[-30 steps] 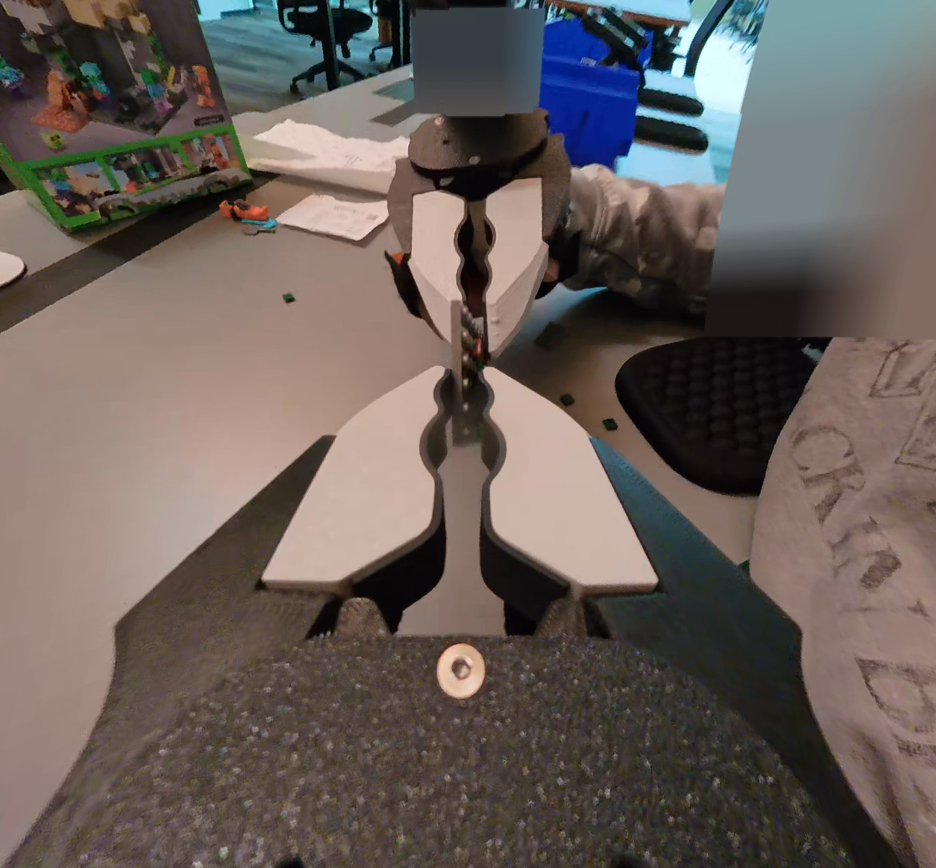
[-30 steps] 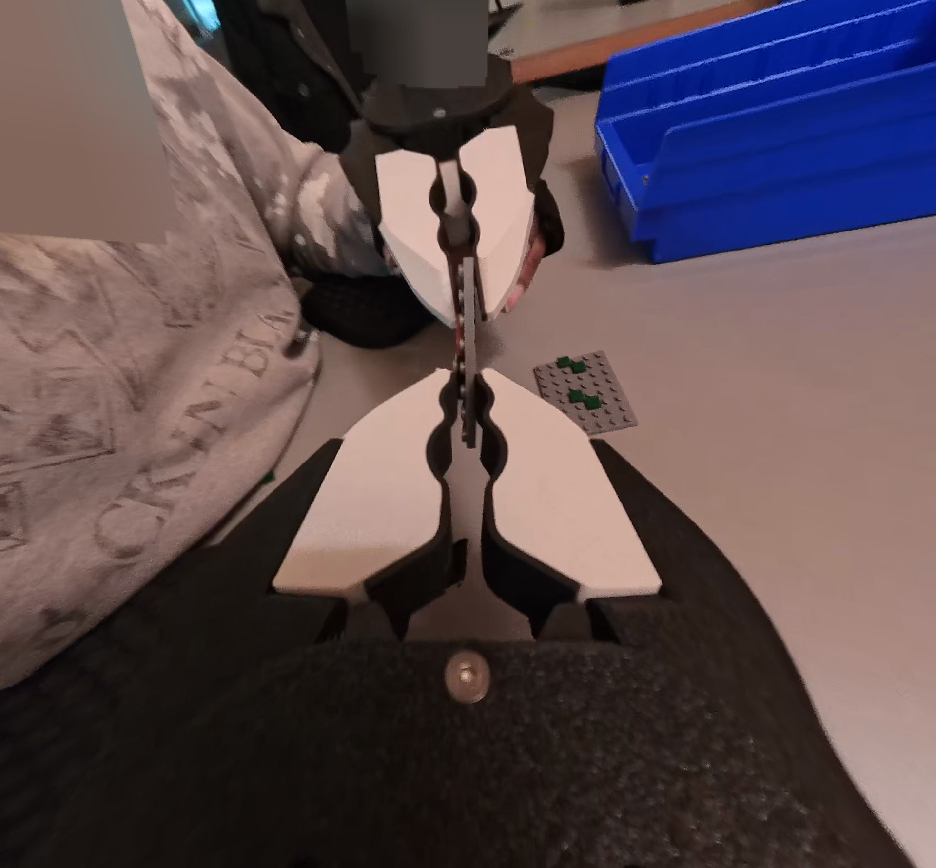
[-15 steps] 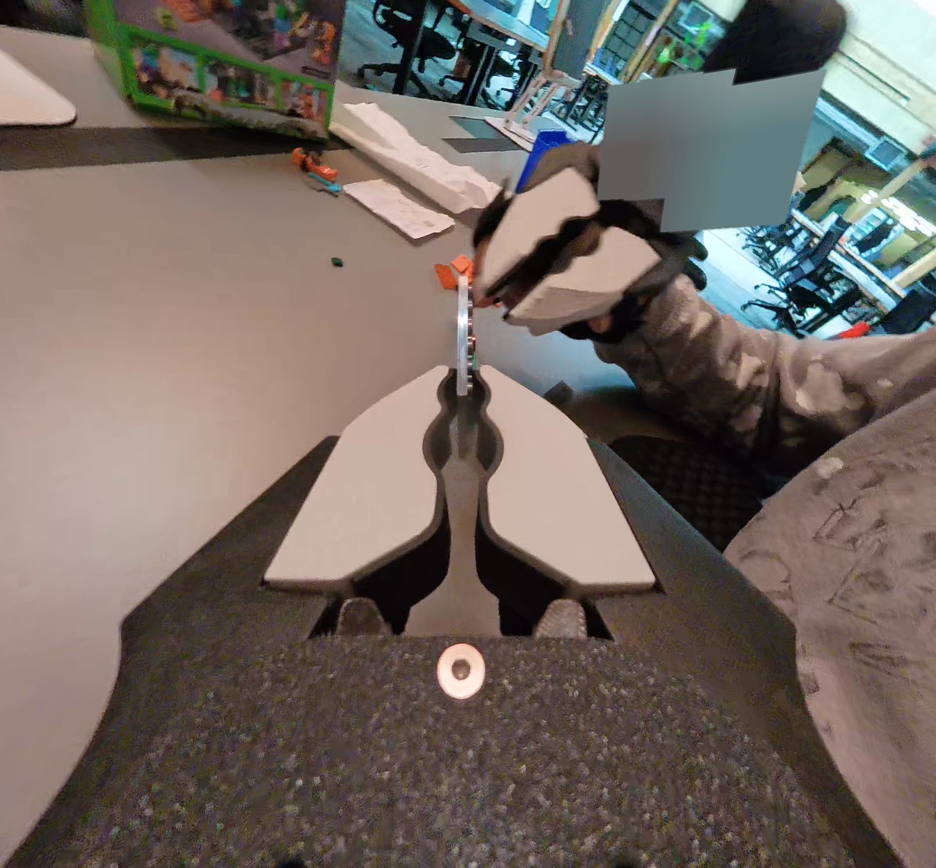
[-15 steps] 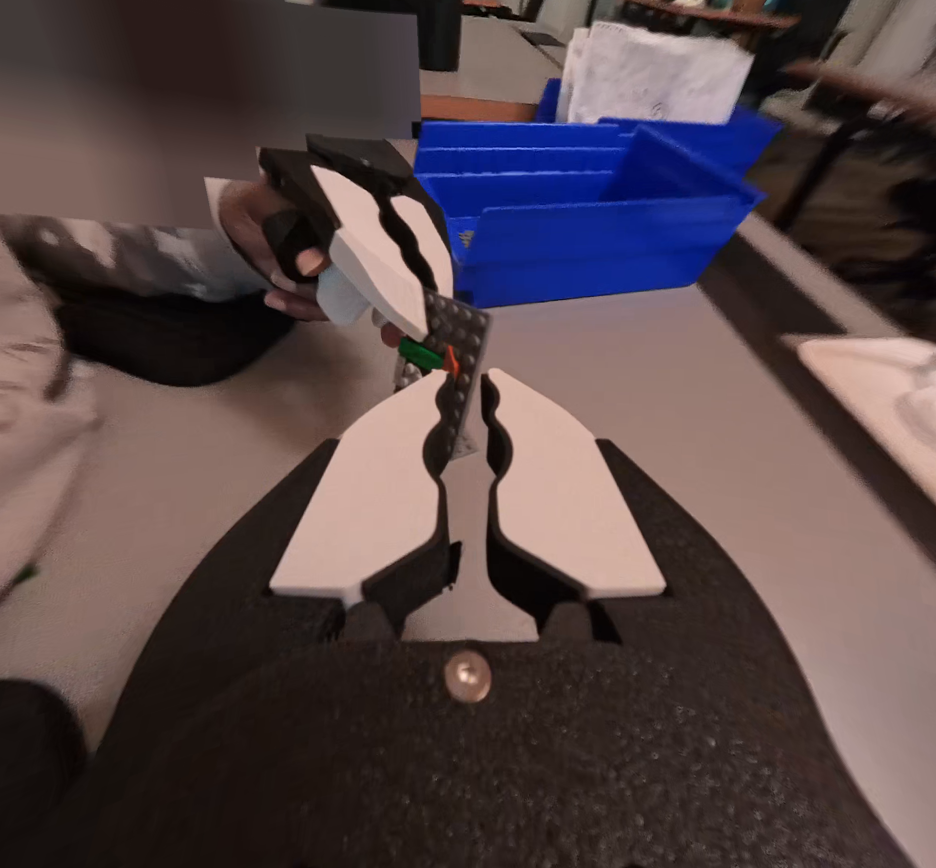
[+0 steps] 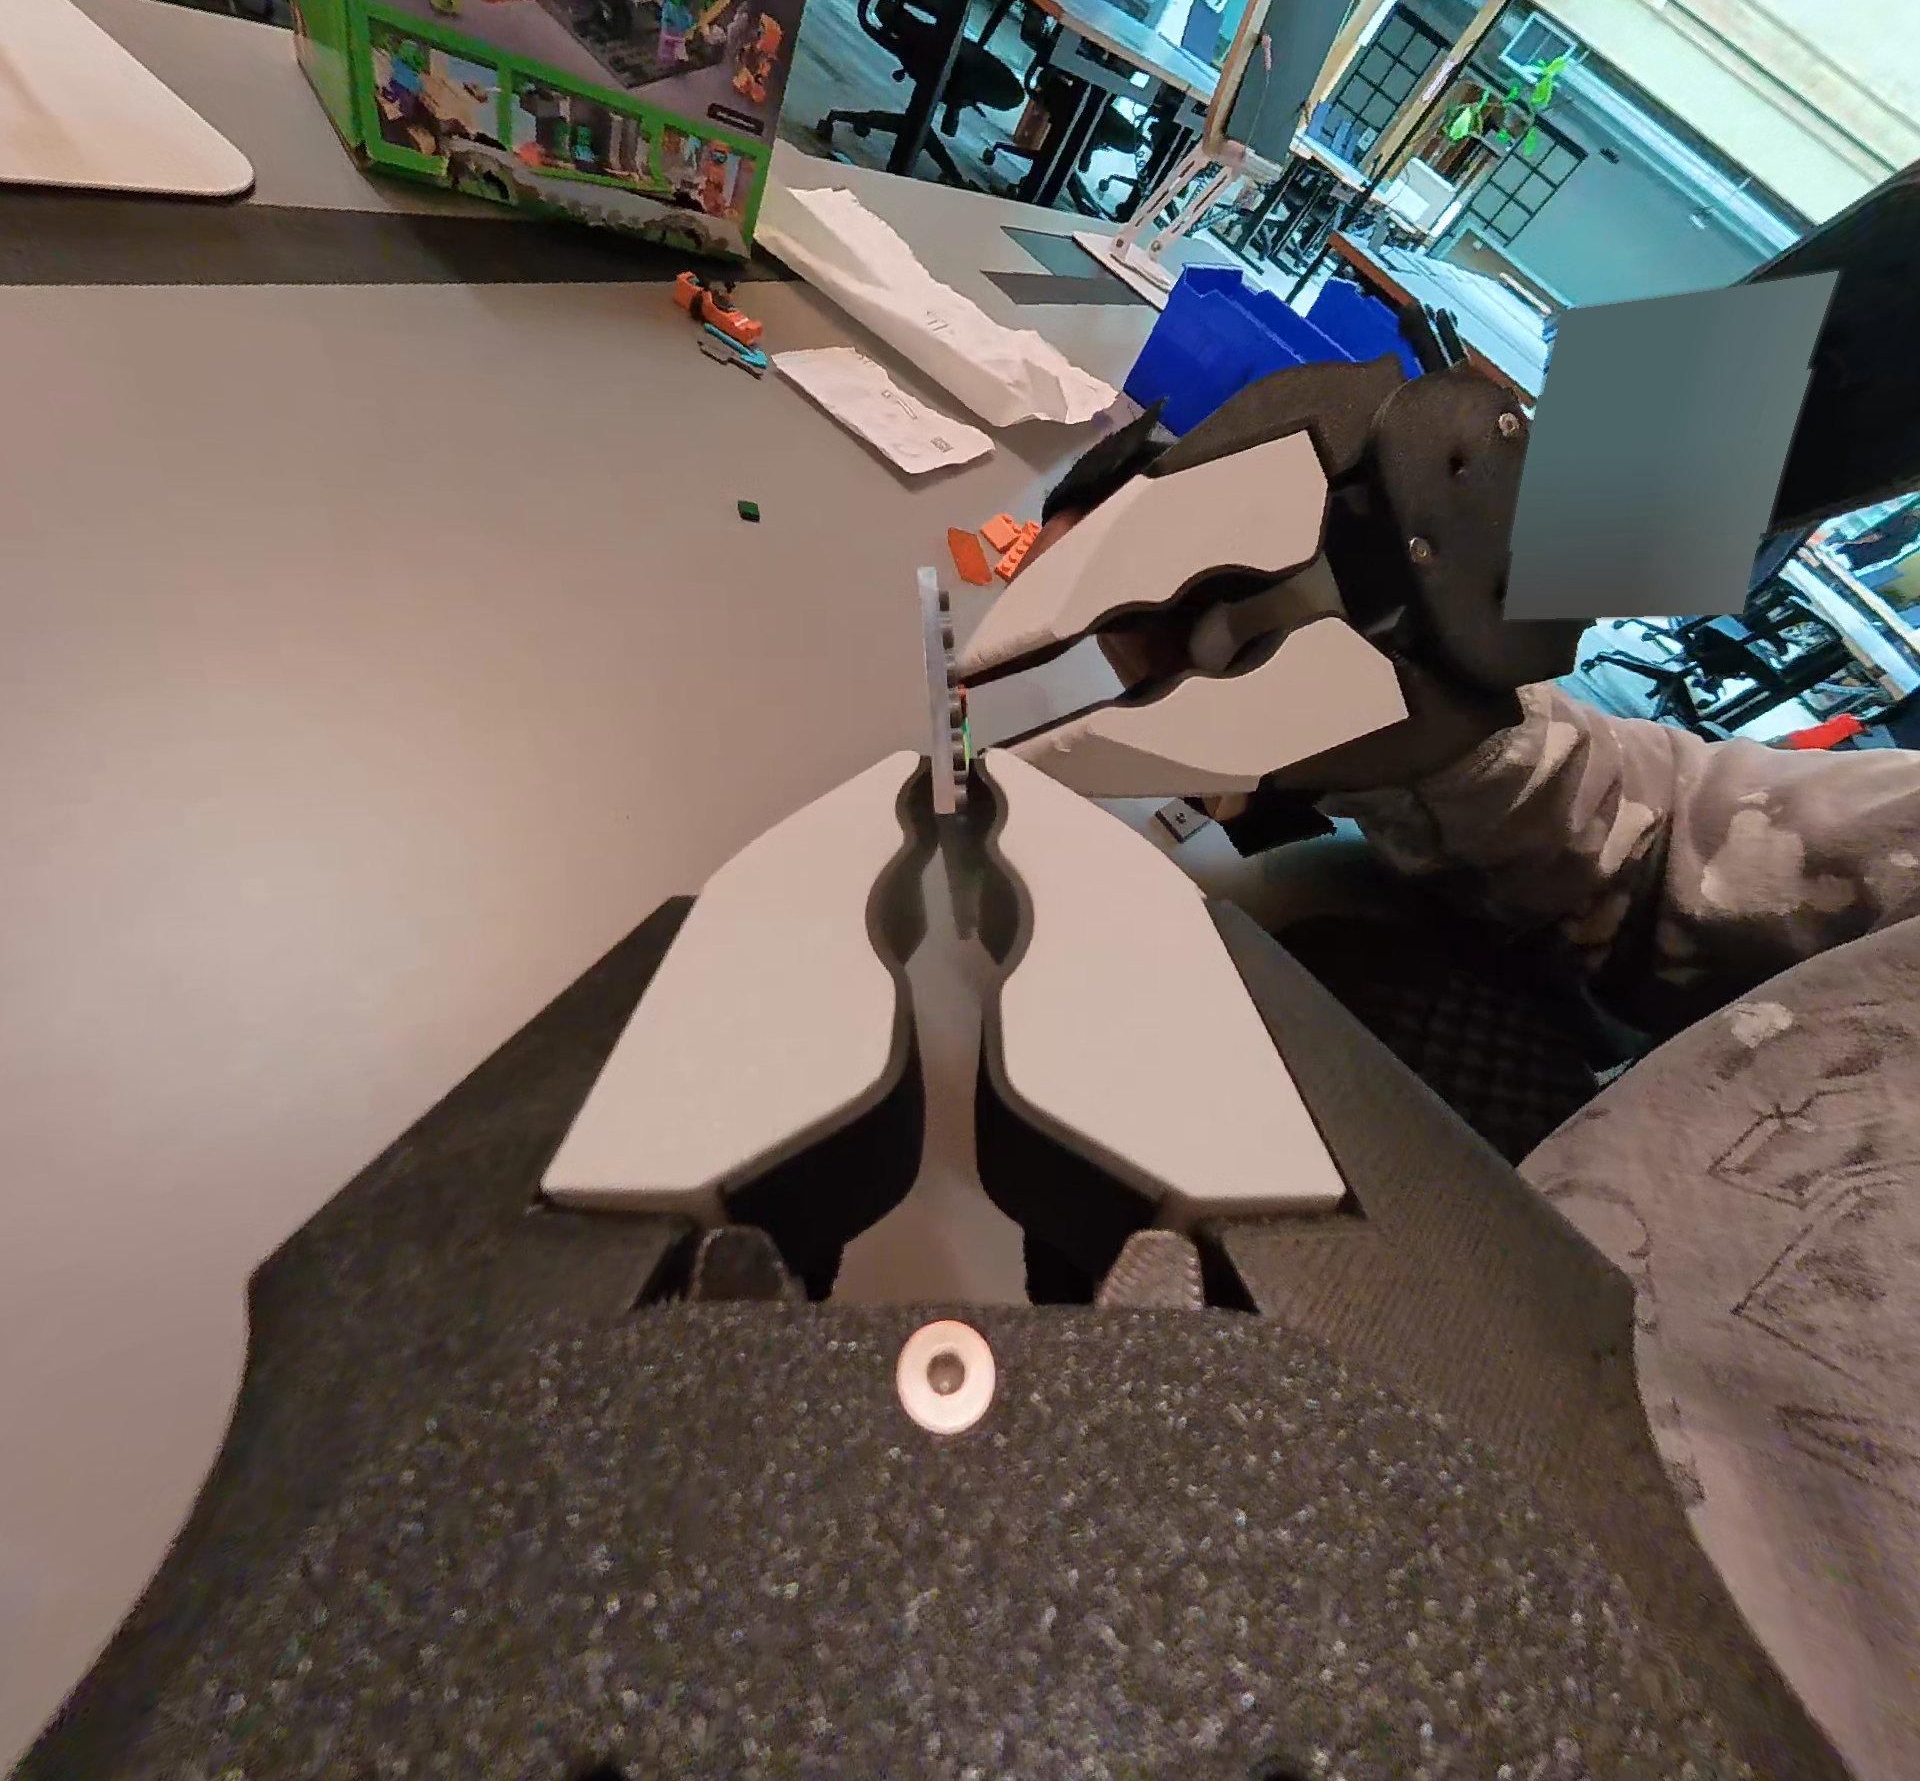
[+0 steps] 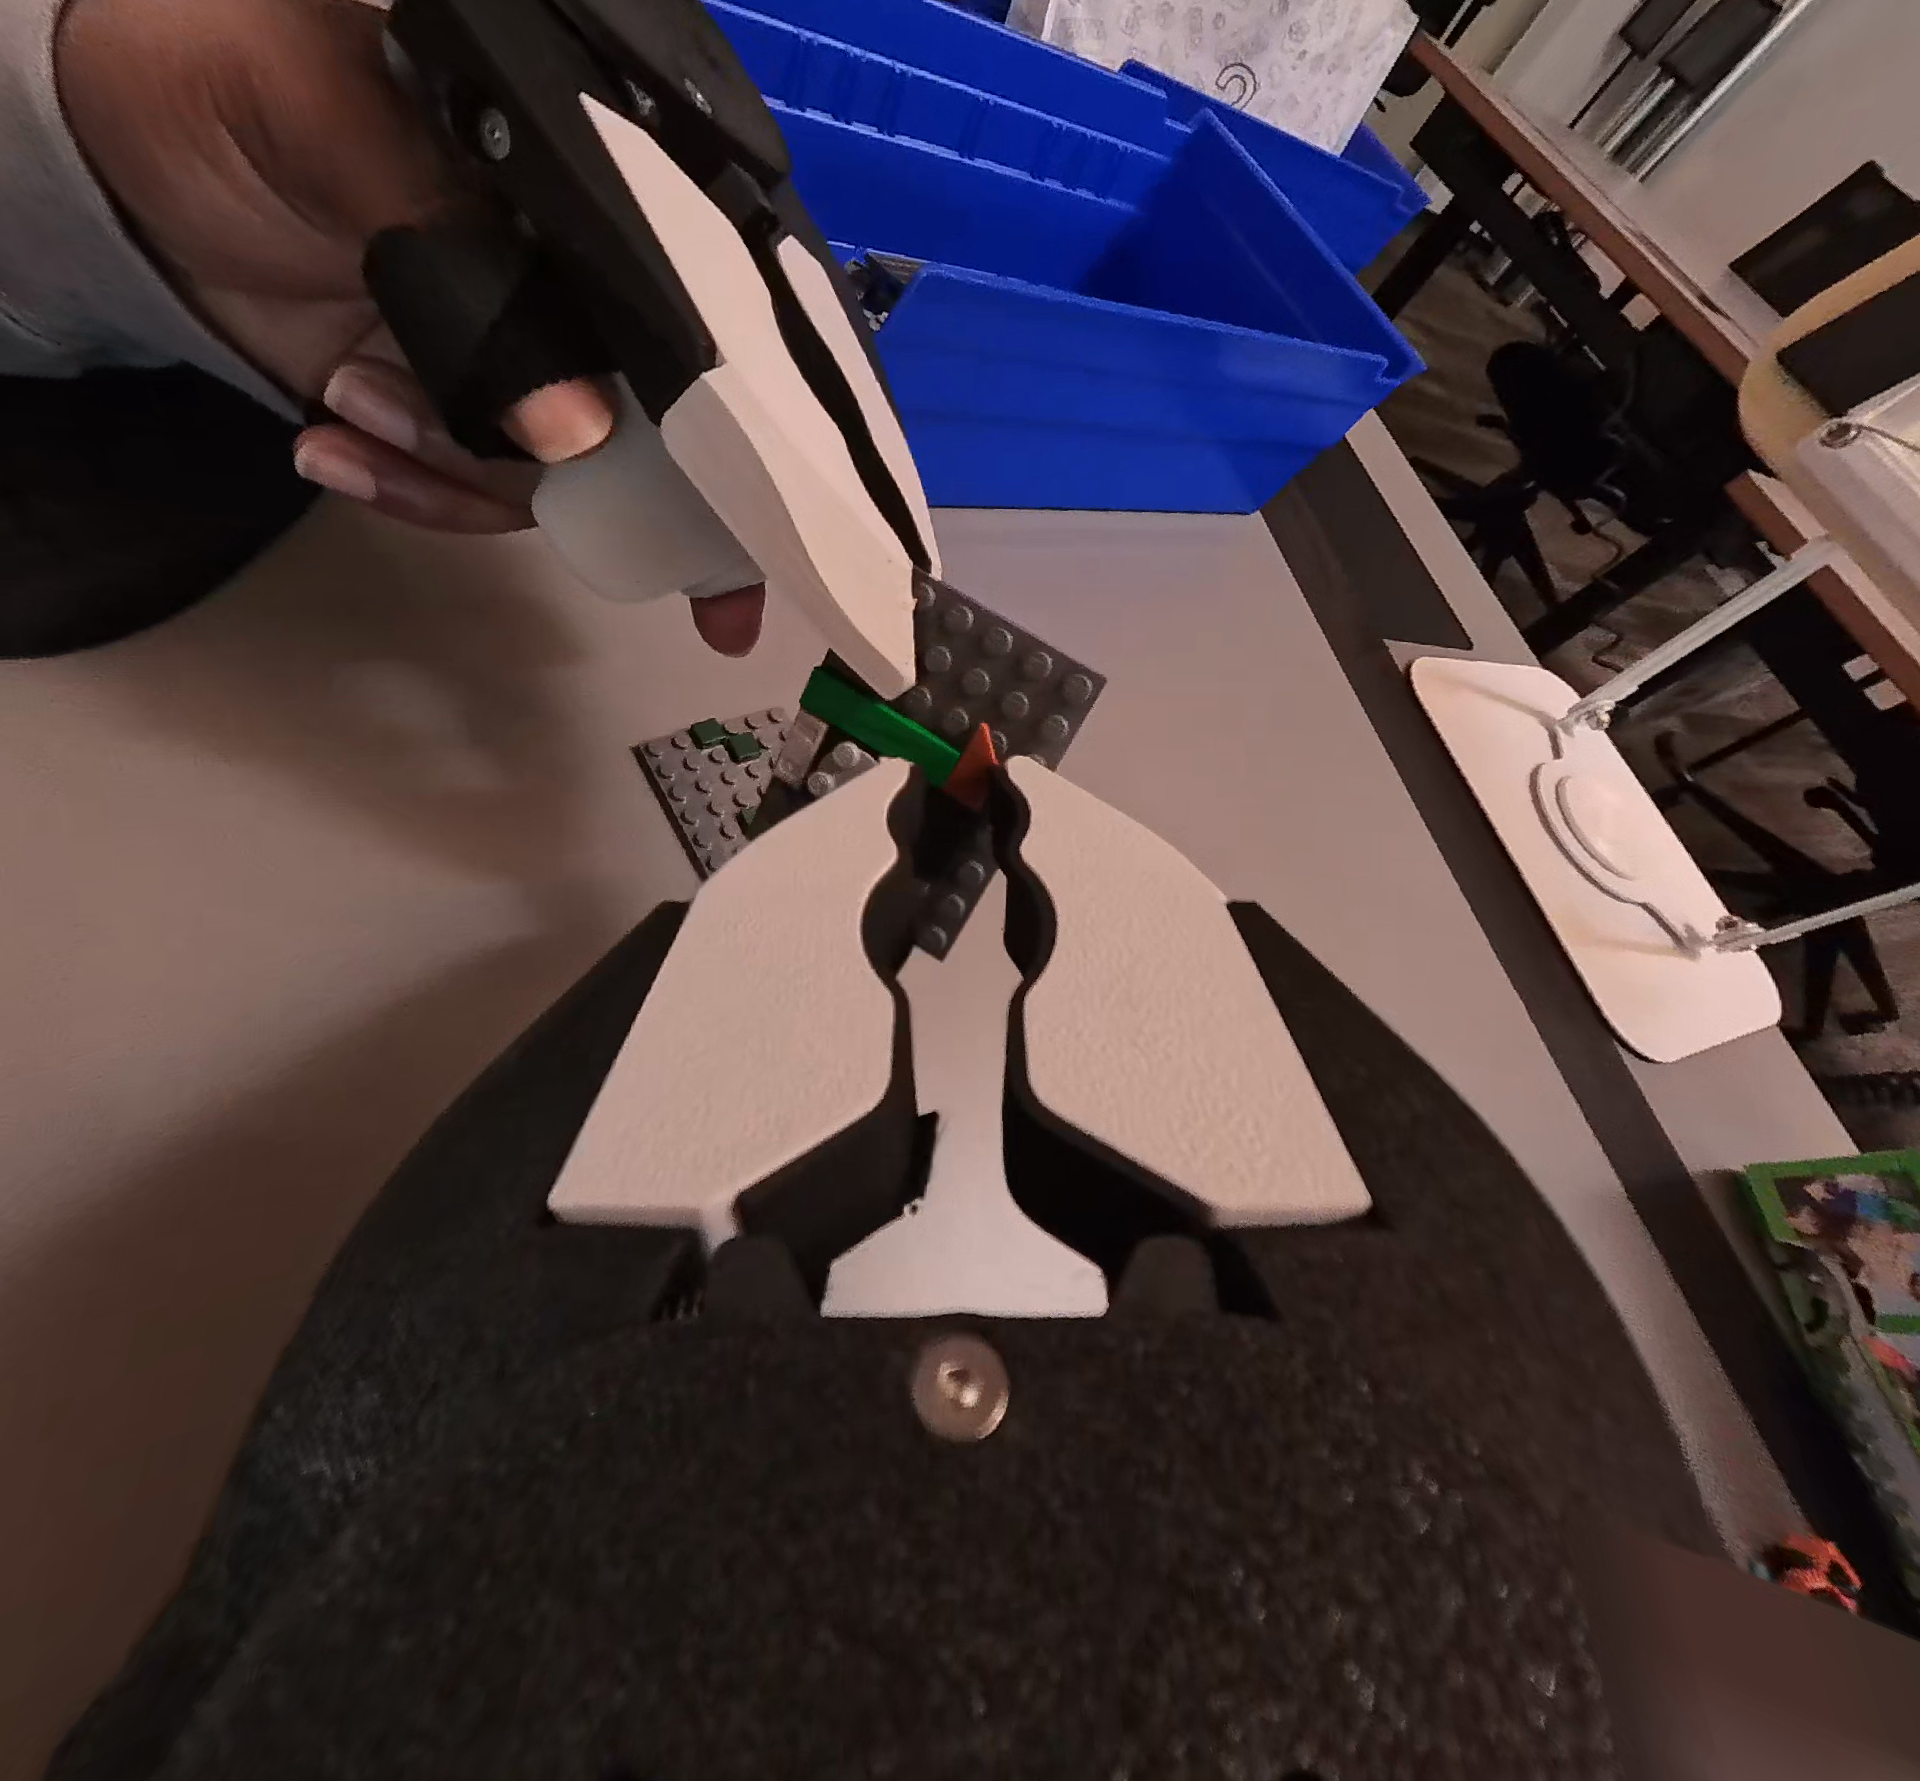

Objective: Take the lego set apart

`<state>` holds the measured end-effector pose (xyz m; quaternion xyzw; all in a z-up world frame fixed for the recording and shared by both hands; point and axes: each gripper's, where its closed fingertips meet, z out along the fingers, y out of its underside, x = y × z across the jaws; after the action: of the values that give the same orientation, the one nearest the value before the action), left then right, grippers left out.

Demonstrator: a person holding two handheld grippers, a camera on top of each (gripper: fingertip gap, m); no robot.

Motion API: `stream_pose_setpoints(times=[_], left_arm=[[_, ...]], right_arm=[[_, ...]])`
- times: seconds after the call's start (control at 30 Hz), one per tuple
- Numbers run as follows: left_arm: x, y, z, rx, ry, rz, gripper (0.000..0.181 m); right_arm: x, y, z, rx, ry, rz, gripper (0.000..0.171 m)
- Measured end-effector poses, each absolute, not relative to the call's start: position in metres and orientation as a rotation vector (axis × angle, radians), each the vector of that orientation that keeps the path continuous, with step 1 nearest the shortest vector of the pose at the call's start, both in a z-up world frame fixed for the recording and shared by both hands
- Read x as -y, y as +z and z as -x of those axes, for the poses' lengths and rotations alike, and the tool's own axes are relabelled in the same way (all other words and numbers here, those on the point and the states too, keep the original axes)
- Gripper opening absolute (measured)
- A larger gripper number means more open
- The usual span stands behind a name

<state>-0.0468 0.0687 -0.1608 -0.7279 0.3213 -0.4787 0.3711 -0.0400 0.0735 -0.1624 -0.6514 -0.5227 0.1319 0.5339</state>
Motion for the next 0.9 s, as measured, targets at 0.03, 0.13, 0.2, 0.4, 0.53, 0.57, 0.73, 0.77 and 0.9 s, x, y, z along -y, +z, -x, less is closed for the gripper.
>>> stream_pose_setpoints(times=[0.03, 0.13, 0.2, 0.4, 0.53, 0.57, 0.73, 0.77, 0.9], left_arm=[[-0.069, -0.161, 0.047, -0.830, -1.214, 1.866, 0.006], [-0.068, -0.164, 0.047, -0.851, -1.187, 1.869, 0.006], [-0.068, -0.164, 0.047, -0.860, -1.150, 1.860, 0.006], [-0.074, -0.164, 0.046, -0.869, -0.944, 1.807, 0.006], [-0.075, -0.161, 0.045, -0.883, -0.850, 1.778, 0.007], [-0.075, -0.161, 0.044, -0.894, -0.825, 1.773, 0.007], [-0.072, -0.162, 0.044, -0.955, -0.738, 1.746, 0.008], [-0.071, -0.163, 0.044, -0.972, -0.721, 1.739, 0.008], [-0.070, -0.164, 0.044, -1.013, -0.676, 1.722, 0.008]], right_arm=[[-0.074, -0.163, 0.040, 1.236, 0.313, 1.559, 0.012], [-0.074, -0.165, 0.041, 1.223, 0.325, 1.572, 0.014], [-0.076, -0.163, 0.040, 1.183, 0.370, 1.602, 0.010], [-0.084, -0.161, 0.039, 0.971, 0.535, 1.714, 0.006], [-0.088, -0.158, 0.040, 0.939, 0.479, 1.693, 0.006], [-0.088, -0.158, 0.040, 0.947, 0.462, 1.688, 0.006], [-0.086, -0.159, 0.042, 1.021, 0.359, 1.650, 0.005], [-0.085, -0.158, 0.042, 1.032, 0.354, 1.639, 0.005], [-0.083, -0.161, 0.042, 1.076, 0.343, 1.631, 0.005]])
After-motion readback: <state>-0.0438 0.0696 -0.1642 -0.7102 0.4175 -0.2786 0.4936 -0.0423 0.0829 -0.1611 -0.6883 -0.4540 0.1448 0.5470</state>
